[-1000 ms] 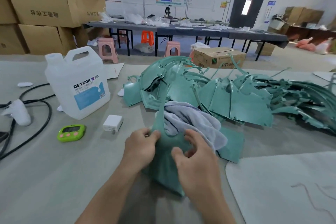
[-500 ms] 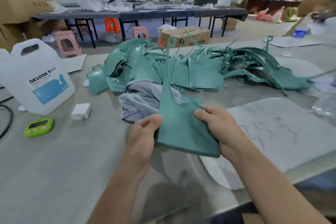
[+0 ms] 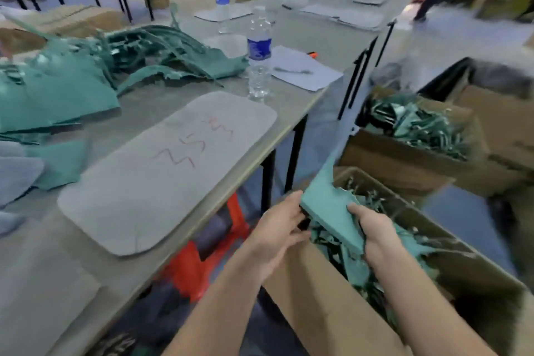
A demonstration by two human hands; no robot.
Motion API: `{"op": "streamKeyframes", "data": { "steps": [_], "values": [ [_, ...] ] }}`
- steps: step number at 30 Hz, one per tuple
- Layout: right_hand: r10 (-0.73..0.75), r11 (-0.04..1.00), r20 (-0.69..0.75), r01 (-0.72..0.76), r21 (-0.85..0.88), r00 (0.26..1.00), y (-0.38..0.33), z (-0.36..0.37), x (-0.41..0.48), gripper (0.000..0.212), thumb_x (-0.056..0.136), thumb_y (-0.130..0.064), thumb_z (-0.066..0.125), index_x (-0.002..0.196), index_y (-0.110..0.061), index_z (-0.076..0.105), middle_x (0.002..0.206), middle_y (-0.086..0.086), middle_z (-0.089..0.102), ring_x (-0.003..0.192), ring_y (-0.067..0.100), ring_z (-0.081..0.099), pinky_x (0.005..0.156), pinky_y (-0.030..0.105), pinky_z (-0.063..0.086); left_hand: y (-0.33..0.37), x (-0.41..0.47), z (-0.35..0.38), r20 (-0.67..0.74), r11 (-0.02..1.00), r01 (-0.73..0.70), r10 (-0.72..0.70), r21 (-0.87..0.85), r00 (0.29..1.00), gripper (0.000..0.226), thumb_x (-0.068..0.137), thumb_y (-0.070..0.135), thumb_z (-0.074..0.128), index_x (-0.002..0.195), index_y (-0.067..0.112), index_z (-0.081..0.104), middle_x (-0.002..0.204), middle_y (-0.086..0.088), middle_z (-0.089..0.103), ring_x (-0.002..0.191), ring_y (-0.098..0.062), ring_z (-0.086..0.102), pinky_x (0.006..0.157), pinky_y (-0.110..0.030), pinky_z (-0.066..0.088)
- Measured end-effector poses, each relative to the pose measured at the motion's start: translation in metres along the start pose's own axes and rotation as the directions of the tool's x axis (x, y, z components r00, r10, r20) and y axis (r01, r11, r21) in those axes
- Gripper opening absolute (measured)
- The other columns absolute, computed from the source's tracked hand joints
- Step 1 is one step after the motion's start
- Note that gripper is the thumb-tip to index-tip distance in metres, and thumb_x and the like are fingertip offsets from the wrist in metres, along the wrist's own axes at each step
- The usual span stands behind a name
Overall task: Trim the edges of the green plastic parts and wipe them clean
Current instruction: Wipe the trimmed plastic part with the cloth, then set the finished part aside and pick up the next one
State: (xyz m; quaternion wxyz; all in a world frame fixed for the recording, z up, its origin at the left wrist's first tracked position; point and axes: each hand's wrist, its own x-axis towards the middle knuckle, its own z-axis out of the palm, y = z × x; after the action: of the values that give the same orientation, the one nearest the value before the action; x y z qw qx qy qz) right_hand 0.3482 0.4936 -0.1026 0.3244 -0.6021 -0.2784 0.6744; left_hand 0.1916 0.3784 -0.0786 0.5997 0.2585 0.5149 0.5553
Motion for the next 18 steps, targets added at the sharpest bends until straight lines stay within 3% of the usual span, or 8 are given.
{"op": "streamKeyframes", "data": {
  "steps": [3,6,9,11,13,15,16,18],
  "values": [
    [0.14,0.943,-0.147,-0.087,0.322,0.979,0.017,-0.043,0.03,0.03,0.099,-0.028,0.063,0.122,-0.008,0.062,0.122,0.016,0.07,0.1,0.032,0.07,0.074,0.046,0.058,-0.025,0.027,0.033,0.095,0.988,0.153,-0.153,0.005,0.984,0.054,0.108,0.049,0.031,0.155,0.022,0.036,0.162,0.004,0.033,0.144,-0.012,0.038,0.109,-0.04,0.044],
    [0.321,0.882,-0.054,-0.277,0.382,0.946,0.062,-0.058,0.046,0.043,0.102,-0.041,0.056,0.134,-0.013,0.051,0.14,0.021,0.054,0.127,0.036,0.054,0.101,0.055,0.047,-0.046,0.037,0.051,0.104,0.938,0.302,-0.323,0.172,0.941,0.06,0.108,0.05,0.028,0.159,0.019,0.026,0.166,0.003,0.025,0.152,-0.017,0.024,0.112,-0.04,0.036],
    [0.385,0.854,0.017,-0.364,0.371,0.923,0.103,-0.044,0.047,0.051,0.102,-0.044,0.054,0.141,-0.011,0.045,0.11,0.019,0.059,0.102,0.031,0.059,0.106,0.053,0.046,-0.055,0.04,0.048,0.032,0.906,0.336,-0.355,0.256,0.934,0.06,0.108,0.051,0.028,0.159,0.021,0.026,0.166,0.004,0.024,0.153,-0.016,0.021,0.117,-0.041,0.031],
    [0.399,0.858,0.009,-0.376,0.35,0.917,0.111,-0.022,0.045,0.044,0.102,-0.042,0.055,0.131,-0.009,0.051,0.106,0.017,0.062,0.097,0.031,0.061,0.101,0.05,0.051,-0.053,0.042,0.04,-0.009,0.916,0.315,-0.323,0.249,0.946,0.058,0.108,0.049,0.029,0.158,0.021,0.029,0.165,0.004,0.026,0.152,-0.015,0.021,0.121,-0.043,0.026],
    [0.39,0.858,0.05,-0.383,0.343,0.919,0.107,0.004,0.041,0.041,0.104,-0.042,0.051,0.12,-0.005,0.059,0.106,0.015,0.068,0.093,0.028,0.067,0.083,0.041,0.056,-0.046,0.042,0.031,-0.076,0.921,0.307,-0.297,0.241,0.952,0.053,0.108,0.047,0.032,0.153,0.02,0.041,0.156,0.003,0.043,0.144,-0.015,0.038,0.116,-0.039,0.033],
    [0.359,0.833,0.188,-0.404,0.378,0.914,0.093,0.03,0.033,0.042,0.106,-0.044,0.044,0.089,-0.012,0.064,0.071,0.005,0.064,0.055,0.017,0.059,0.053,0.026,0.044,-0.038,0.039,0.024,-0.169,0.934,0.275,-0.241,0.228,0.956,0.04,0.107,0.045,0.038,0.123,0.019,0.064,0.113,0.003,0.065,0.1,-0.009,0.061,0.091,-0.03,0.046],
    [0.339,0.836,0.234,-0.406,0.369,0.911,0.083,0.044,0.029,0.044,0.107,-0.043,0.043,0.075,-0.016,0.059,0.057,0.0,0.053,0.042,0.013,0.046,0.047,0.023,0.034,-0.033,0.037,0.021,-0.229,0.938,0.255,-0.202,0.234,0.952,0.035,0.106,0.043,0.041,0.104,0.019,0.066,0.092,0.004,0.062,0.079,-0.006,0.057,0.076,-0.027,0.044],
    [0.24,0.89,0.275,-0.324,0.322,0.931,0.061,0.075,0.016,0.036,0.105,-0.034,0.049,0.077,-0.014,0.059,0.06,0.002,0.054,0.048,0.016,0.05,0.056,0.026,0.049,-0.019,0.028,0.013,-0.3,0.946,0.202,-0.121,0.253,0.946,0.031,0.106,0.037,0.044,0.099,0.014,0.065,0.085,0.001,0.058,0.073,-0.01,0.053,0.069,-0.026,0.042]
  ]
}}
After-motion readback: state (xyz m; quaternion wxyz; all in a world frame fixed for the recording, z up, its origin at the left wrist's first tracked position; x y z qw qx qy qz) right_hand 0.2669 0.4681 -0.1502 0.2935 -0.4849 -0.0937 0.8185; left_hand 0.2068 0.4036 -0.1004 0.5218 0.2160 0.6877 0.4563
